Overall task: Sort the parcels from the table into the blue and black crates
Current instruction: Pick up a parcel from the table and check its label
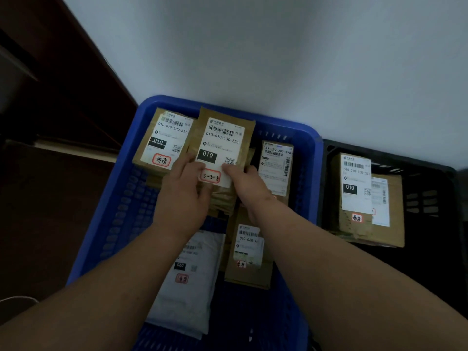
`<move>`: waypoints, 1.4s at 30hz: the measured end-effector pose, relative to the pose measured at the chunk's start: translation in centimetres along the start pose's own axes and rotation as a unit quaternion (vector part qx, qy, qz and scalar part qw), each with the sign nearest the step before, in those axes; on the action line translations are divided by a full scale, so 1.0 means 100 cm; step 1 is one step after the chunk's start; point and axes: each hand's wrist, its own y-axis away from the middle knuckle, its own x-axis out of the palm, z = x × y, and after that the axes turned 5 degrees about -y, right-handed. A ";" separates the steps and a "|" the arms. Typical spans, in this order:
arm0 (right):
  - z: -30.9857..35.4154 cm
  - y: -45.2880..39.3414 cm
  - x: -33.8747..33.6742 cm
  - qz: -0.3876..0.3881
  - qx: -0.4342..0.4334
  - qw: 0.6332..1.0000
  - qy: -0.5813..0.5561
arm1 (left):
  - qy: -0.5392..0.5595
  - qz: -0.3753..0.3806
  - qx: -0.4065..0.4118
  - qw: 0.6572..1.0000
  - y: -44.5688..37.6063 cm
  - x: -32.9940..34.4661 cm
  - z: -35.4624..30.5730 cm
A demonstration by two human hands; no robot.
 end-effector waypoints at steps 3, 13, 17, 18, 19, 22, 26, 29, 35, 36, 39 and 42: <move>0.000 0.000 0.000 -0.025 -0.009 1.000 -0.006 | -0.017 -0.002 0.002 1.000 0.002 0.001 0.000; -0.005 -0.002 0.000 0.017 0.069 0.988 -0.140 | 0.026 0.007 -0.047 0.999 0.002 0.003 0.000; 0.011 -0.004 0.006 0.039 0.063 0.983 -0.170 | 0.047 0.003 -0.073 0.996 -0.002 -0.001 0.000; 0.014 -0.007 0.007 0.034 0.058 0.984 -0.167 | 0.046 0.001 -0.072 0.996 -0.003 -0.002 0.000; 0.016 -0.010 0.007 0.033 0.054 0.984 -0.165 | 0.043 0.001 -0.069 0.997 -0.003 -0.002 0.001; 0.017 -0.010 0.003 0.028 0.039 0.986 -0.158 | 0.047 0.000 -0.070 0.996 -0.003 -0.002 0.000; 0.007 -0.009 -0.004 0.032 0.050 0.988 -0.141 | 0.038 -0.002 -0.060 0.997 -0.004 0.000 0.001; 0.008 -0.008 -0.003 0.037 0.032 0.989 -0.141 | 0.032 0.013 -0.059 0.998 -0.003 0.004 0.004; 0.007 -0.001 -0.005 -0.037 -0.051 0.994 -0.090 | 0.009 0.046 -0.085 0.995 0.001 0.000 -0.007; 0.006 0.001 -0.007 -0.045 -0.057 0.994 -0.087 | 0.005 0.045 -0.085 0.995 0.001 -0.001 -0.009; 0.004 0.005 -0.013 -0.073 -0.084 0.992 -0.058 | 0.001 0.050 -0.078 0.996 0.001 -0.004 -0.016; 0.003 0.005 -0.021 -0.093 -0.114 0.988 -0.038 | -0.006 0.054 -0.083 0.995 0.001 -0.004 -0.021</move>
